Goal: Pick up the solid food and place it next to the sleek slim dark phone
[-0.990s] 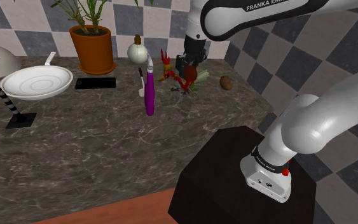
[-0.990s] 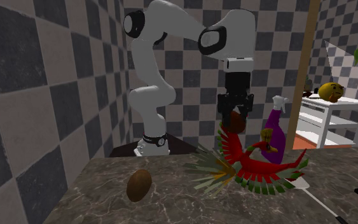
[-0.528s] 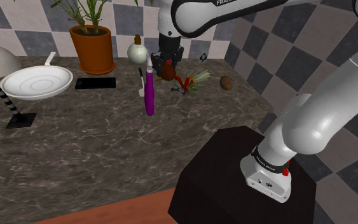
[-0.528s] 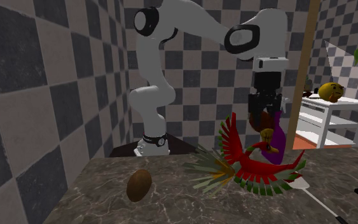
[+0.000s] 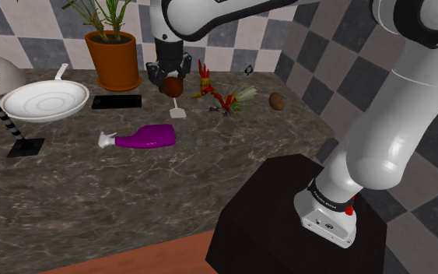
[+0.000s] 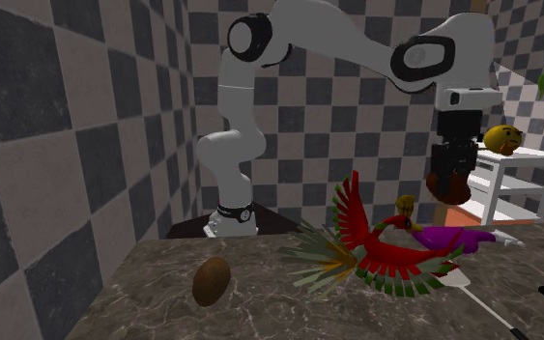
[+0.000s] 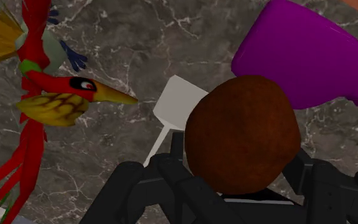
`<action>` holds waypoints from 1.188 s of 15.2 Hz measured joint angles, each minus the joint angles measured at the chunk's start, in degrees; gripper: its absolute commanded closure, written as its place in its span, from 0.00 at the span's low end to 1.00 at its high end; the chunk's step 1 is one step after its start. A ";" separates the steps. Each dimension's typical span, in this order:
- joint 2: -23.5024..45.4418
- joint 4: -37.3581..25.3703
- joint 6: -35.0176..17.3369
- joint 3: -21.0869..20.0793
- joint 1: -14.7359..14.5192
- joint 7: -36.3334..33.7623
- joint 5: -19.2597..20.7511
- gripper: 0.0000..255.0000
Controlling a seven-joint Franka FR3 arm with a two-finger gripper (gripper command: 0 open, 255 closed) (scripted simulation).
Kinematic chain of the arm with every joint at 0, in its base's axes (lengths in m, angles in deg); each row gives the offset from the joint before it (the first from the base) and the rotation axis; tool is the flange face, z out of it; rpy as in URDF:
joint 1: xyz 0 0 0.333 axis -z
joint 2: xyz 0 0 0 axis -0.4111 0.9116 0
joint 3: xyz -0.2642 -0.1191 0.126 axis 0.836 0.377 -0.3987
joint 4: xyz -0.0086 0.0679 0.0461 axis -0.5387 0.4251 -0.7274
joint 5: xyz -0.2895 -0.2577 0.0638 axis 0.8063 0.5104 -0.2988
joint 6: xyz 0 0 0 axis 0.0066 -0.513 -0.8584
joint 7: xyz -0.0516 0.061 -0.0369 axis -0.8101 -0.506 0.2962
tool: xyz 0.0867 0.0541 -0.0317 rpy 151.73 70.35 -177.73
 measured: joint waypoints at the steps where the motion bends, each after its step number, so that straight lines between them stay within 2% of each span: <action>1: 1.97 -2.71 0.93 -0.34 -0.61 -0.95 0.49 1.00; 3: 5.79 -7.70 2.38 -0.72 -1.65 -2.31 1.43 1.00; 5: 7.33 -9.16 2.48 -0.86 -2.16 -3.04 1.86 1.00; 18: 10.71 -3.90 -5.89 -0.40 -2.33 -4.96 3.49 1.00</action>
